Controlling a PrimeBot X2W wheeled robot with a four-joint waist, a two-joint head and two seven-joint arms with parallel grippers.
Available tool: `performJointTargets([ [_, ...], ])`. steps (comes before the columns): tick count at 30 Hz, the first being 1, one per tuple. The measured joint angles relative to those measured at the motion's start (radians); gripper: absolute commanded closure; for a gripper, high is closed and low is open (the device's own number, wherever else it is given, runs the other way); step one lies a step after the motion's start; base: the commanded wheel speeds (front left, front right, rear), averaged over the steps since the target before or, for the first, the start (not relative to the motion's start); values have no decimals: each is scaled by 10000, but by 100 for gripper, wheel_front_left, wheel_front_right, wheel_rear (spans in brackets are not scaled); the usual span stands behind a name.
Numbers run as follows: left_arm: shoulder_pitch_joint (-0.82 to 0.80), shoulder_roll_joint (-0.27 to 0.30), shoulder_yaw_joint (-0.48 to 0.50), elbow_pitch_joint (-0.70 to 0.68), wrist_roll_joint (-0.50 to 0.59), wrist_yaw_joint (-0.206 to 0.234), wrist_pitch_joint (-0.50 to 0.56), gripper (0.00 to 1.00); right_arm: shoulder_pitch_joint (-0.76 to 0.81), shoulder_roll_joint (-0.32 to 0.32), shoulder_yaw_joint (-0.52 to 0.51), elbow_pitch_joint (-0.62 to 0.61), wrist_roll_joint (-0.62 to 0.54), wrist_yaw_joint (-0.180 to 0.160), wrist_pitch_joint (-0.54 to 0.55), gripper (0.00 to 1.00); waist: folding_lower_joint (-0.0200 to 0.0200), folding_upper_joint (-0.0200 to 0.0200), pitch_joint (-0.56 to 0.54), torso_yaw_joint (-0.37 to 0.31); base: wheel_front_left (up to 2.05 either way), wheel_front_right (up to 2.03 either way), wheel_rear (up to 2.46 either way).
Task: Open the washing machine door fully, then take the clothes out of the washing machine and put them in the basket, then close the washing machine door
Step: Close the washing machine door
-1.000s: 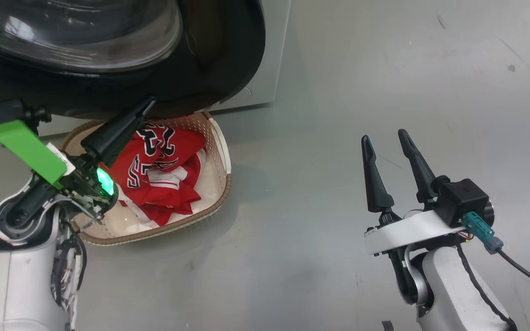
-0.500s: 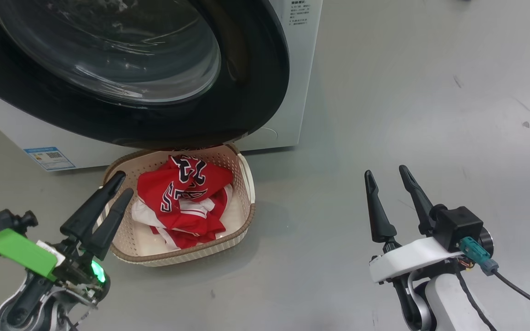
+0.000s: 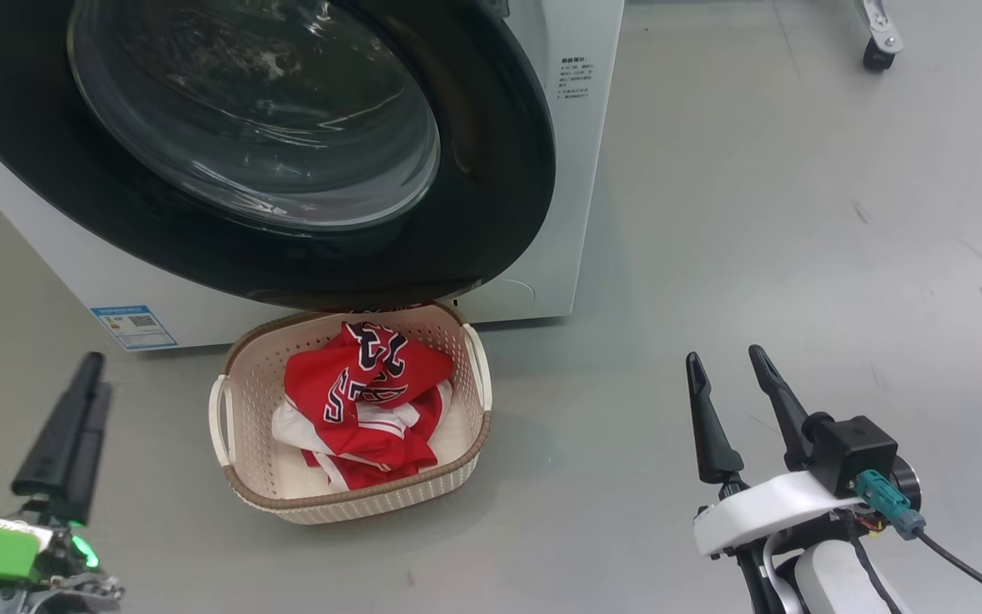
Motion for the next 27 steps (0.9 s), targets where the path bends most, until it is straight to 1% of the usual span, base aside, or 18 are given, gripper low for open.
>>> performJointTargets([
  [3, 149, 15, -21, -566, 1202, 0, -700, 0, 97, -17, -33, 4, -21, 12, 0, 0, 0, 0, -125, -2, 0, 0, 0],
  [7, 392, 67, -594, -1204, 3321, 0, -1507, 0, 123, -86, -104, 4, -75, 54, 0, 0, 0, 0, -289, -24, 0, 0, 0],
  [9, 512, 318, -920, -1457, 4472, 0, -1948, 0, 172, -117, -163, 4, -86, 75, 0, 0, 0, 0, -377, -31, 0, 0, 0],
  [11, 598, 702, -1149, -1578, 5753, 0, -2487, 0, 257, -132, -219, 2, -88, 75, 0, 0, 0, 0, -475, -34, 0, 0, 0],
  [13, 750, 922, -1243, -1572, 6742, 0, -3041, 0, 327, -138, -244, 2, -107, 77, 0, 0, 0, 0, -583, -31, 0, 0, 0],
  [14, 750, 922, -1243, -1572, 6742, 0, -3041, 0, 327, -138, -244, 2, -107, 77, 0, 0, 0, 0, -583, -31, 0, 0, 0],
  [16, 982, 1072, -1375, -1526, 7645, -2, -3505, 0, 352, -151, -253, 2, -174, 79, 0, 0, 0, 0, -696, -27, 0, 0, 0],
  [20, 1457, 1122, -1521, -1235, 9051, -4, -4215, 0, 498, -169, -240, 4, -184, 104, 0, 0, 0, 0, -917, -19, 0, 0, 0],
  [24, 1829, 1266, -1814, -995, 10268, 29, -4567, 0, 525, -174, -230, -4, -186, 115, 0, 0, 0, 0, -1105, -22, 0, 0, 0],
  [27, 2023, 1388, -2031, -859, 11089, 270, -4832, 0, 586, -173, -217, -17, -190, 174, 0, 0, 0, 0, -1170, -18, 0, 0, 0],
])
